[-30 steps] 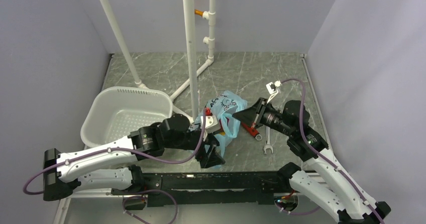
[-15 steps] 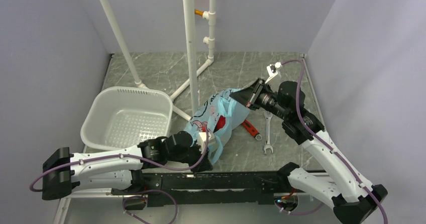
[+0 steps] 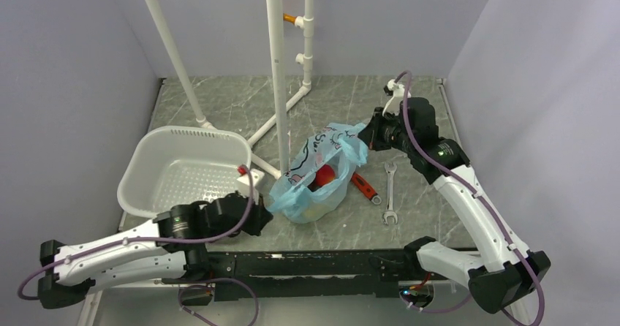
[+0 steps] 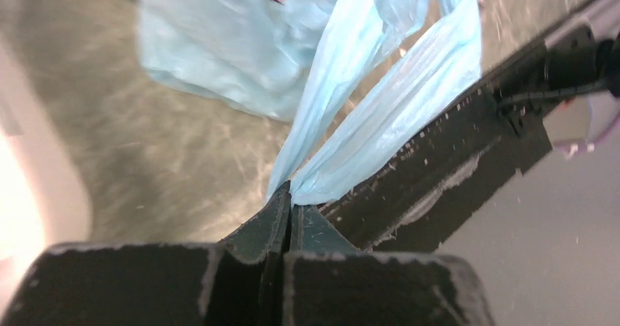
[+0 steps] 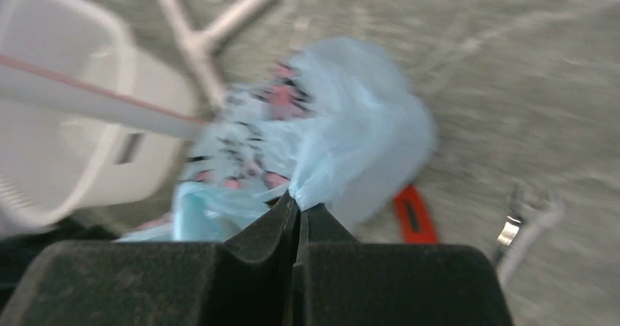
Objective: Take the fake fruits out of the plastic bag
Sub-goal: Adjust the plastic bag at the center of the board.
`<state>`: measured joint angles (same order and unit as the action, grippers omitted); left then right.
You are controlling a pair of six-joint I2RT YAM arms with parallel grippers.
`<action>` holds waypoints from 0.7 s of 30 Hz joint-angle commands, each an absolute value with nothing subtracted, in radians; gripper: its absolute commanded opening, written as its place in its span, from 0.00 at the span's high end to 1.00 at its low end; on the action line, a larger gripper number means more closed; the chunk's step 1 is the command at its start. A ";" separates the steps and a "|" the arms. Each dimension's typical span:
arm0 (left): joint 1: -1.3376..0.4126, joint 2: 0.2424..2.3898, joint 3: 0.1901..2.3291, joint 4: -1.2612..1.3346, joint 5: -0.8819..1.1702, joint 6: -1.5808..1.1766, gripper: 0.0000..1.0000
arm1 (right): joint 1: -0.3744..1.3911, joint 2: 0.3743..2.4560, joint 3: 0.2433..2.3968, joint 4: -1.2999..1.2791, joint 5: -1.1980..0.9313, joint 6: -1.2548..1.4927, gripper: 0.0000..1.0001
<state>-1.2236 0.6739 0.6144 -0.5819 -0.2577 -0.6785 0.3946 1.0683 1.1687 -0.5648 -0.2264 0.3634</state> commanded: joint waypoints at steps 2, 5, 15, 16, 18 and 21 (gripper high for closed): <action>-1.229 0.569 0.712 -0.874 -0.528 -0.751 1.00 | 0.379 1.080 1.143 -0.653 0.262 0.207 1.00; -1.229 0.513 0.717 -0.899 -0.550 -0.750 1.00 | 0.380 1.086 1.150 -0.658 0.276 0.220 1.00; -1.230 0.329 0.627 -0.615 -0.248 -0.610 1.00 | 0.421 1.036 1.185 -0.729 0.065 0.271 0.44; -1.229 0.335 0.626 -0.600 -0.225 -0.601 1.00 | 0.431 1.022 1.188 -0.741 0.025 0.277 0.36; -1.229 0.352 0.627 -0.580 -0.199 -0.586 1.00 | 0.472 0.988 1.211 -0.787 -0.016 0.286 0.29; -1.229 0.399 0.641 -0.568 -0.186 -0.568 1.00 | 0.615 0.935 1.282 -0.870 0.102 0.311 0.26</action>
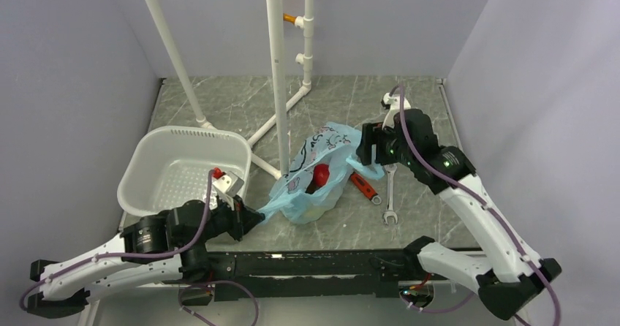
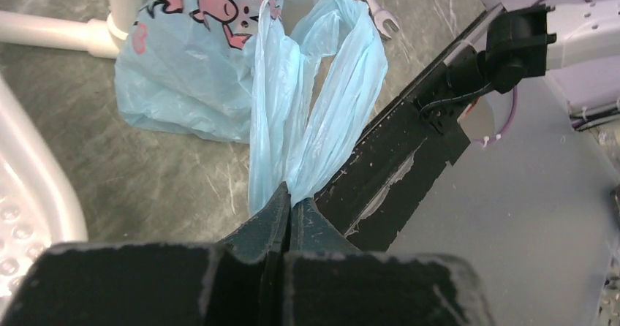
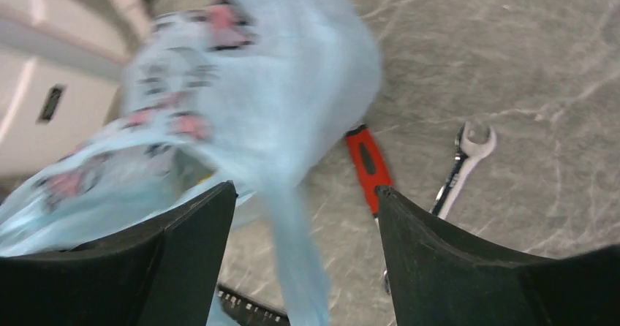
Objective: Take the fake fruits out of the plastic bag
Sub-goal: Adjust the plastic bag at the center of the board.
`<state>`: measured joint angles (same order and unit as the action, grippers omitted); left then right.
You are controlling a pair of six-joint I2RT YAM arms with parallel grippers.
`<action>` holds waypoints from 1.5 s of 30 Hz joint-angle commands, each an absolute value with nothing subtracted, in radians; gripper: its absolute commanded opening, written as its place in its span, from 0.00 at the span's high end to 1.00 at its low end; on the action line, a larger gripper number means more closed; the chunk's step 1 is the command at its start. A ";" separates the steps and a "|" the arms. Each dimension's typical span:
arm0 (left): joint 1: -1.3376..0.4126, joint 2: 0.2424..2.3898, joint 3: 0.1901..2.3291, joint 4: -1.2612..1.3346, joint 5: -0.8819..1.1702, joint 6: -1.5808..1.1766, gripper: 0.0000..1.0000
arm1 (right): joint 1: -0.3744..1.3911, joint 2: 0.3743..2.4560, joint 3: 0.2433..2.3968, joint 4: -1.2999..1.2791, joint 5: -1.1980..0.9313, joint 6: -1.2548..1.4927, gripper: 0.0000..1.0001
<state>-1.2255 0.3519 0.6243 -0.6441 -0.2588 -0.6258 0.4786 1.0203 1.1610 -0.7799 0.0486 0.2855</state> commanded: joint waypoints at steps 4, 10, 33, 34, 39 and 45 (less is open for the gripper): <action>-1.229 0.449 0.661 -0.561 -0.180 -0.549 1.00 | 0.803 0.889 1.362 -0.865 0.092 0.366 0.25; -1.229 0.453 0.654 -0.541 -0.161 -0.552 1.00 | 0.910 0.866 1.215 -0.598 -0.142 0.403 0.32; -1.229 0.513 0.637 -0.524 -0.100 -0.546 1.00 | 1.000 0.795 0.728 -0.480 0.266 0.754 0.77; -1.229 0.516 0.637 -0.520 -0.101 -0.542 1.00 | 1.001 0.759 0.700 -0.508 0.345 0.835 0.78; -1.229 0.549 0.651 -0.507 -0.090 -0.540 1.00 | 1.000 0.661 0.581 -0.305 0.377 0.967 0.43; -1.229 0.543 0.637 -0.488 -0.076 -0.559 1.00 | 0.999 0.808 0.690 -0.393 0.299 0.916 0.32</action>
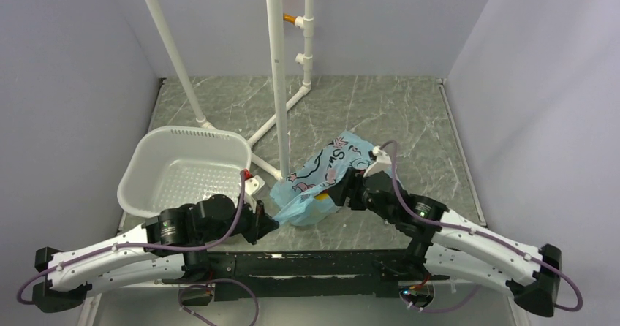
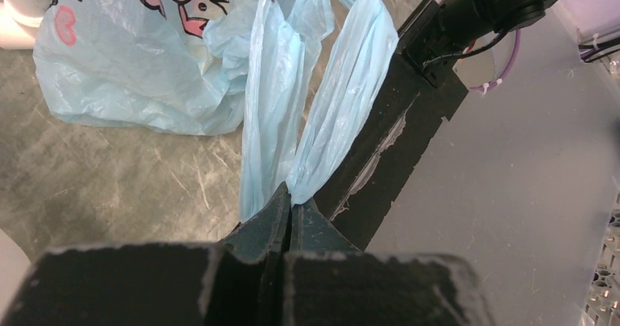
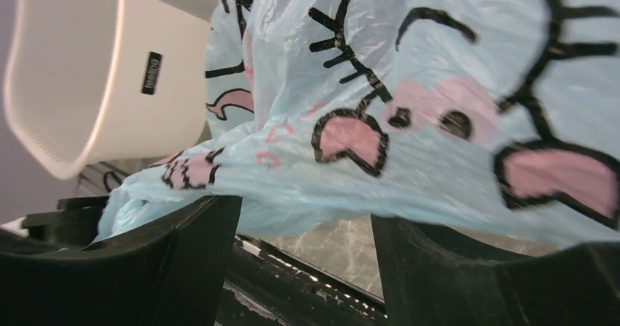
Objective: Take the fake fruits out of the plastic bag
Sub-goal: Adjust the plastic bag at the center of the board.
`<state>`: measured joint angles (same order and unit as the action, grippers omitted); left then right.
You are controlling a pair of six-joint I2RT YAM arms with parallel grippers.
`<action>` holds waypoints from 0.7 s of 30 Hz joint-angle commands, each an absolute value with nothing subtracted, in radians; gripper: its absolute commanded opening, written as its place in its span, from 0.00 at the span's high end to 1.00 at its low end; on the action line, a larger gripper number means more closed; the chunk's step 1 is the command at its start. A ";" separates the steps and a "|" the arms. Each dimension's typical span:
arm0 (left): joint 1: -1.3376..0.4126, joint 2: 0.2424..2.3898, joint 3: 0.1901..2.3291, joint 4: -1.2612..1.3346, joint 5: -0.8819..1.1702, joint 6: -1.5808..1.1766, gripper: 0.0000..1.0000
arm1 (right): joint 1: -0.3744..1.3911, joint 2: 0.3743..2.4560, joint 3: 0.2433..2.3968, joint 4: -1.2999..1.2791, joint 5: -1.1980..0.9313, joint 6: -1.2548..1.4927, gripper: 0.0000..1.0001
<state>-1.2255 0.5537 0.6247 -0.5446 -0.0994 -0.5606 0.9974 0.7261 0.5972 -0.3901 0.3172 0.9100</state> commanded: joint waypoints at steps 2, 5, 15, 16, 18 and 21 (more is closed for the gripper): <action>-1.229 0.538 0.627 -0.476 -0.075 -0.562 1.00 | 1.000 0.844 0.730 -0.468 0.246 0.903 0.32; -1.229 0.542 0.621 -0.464 -0.081 -0.562 1.00 | 1.000 0.815 0.712 -0.435 0.098 0.890 0.47; -1.229 0.592 0.642 -0.467 -0.073 -0.539 1.00 | 0.997 0.736 0.504 -0.323 0.088 1.205 0.45; -1.229 0.594 0.640 -0.468 -0.076 -0.539 1.00 | 0.997 0.736 0.494 -0.313 0.127 1.211 0.38; -1.229 0.597 0.641 -0.470 -0.072 -0.542 1.00 | 0.995 0.727 0.478 -0.299 0.234 1.228 0.22; -1.229 0.602 0.639 -0.471 -0.061 -0.543 1.00 | 0.978 0.700 0.451 -0.265 0.330 1.249 0.18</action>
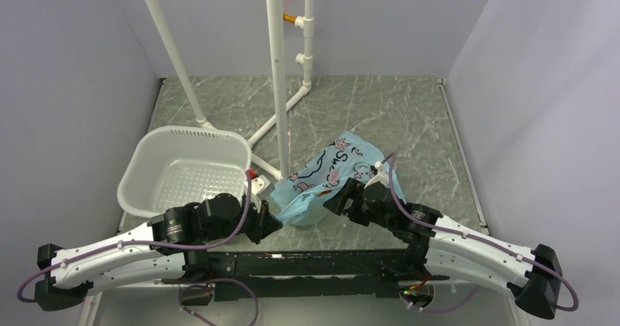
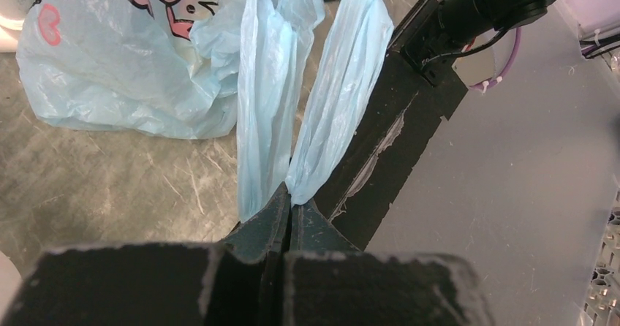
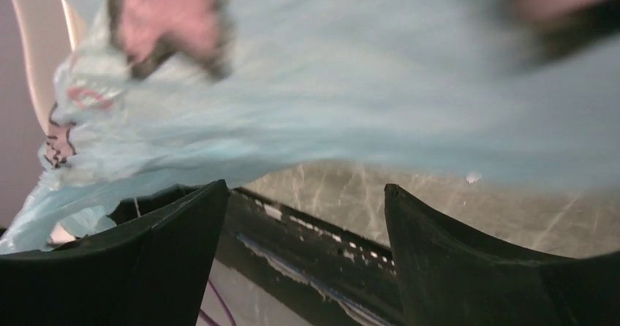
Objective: Take the fake fruits out of the plastic bag
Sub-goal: Adjust the plastic bag at the center of the board.
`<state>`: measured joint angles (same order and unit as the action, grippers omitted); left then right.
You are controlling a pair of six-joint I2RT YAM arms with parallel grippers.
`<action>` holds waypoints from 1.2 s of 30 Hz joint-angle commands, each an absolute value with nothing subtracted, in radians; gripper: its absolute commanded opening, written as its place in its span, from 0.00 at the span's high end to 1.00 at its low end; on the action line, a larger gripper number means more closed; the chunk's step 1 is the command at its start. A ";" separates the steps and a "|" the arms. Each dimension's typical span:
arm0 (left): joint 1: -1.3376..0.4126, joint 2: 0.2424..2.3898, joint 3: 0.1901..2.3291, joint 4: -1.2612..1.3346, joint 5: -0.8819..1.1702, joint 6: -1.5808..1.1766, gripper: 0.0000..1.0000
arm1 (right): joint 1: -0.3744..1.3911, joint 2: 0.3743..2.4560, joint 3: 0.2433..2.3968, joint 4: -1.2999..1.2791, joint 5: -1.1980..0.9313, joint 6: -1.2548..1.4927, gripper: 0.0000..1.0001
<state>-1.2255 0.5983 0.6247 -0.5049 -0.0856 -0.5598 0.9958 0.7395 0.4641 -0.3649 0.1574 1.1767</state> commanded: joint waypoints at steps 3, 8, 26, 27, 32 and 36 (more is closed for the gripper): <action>-1.229 0.605 0.634 -0.483 -0.063 -0.540 1.00 | 0.931 0.685 0.442 -0.203 0.333 1.233 0.20; -1.230 0.596 0.631 -0.488 -0.064 -0.545 1.00 | 0.894 0.728 0.513 -0.241 0.359 1.165 0.19; -1.229 0.680 1.028 -0.724 -0.201 -0.331 0.06 | 0.885 0.809 0.565 -0.099 0.212 0.617 1.00; -1.229 0.723 1.082 -0.744 -0.224 -0.311 0.06 | 0.886 0.811 0.570 -0.103 0.187 0.603 1.00; -1.223 0.955 1.268 -0.742 -0.290 -0.254 0.01 | 0.885 0.790 0.575 -0.110 0.140 0.589 1.00; -1.214 1.114 1.388 -0.753 -0.377 -0.220 0.01 | 0.885 0.750 0.563 -0.103 0.097 0.582 1.00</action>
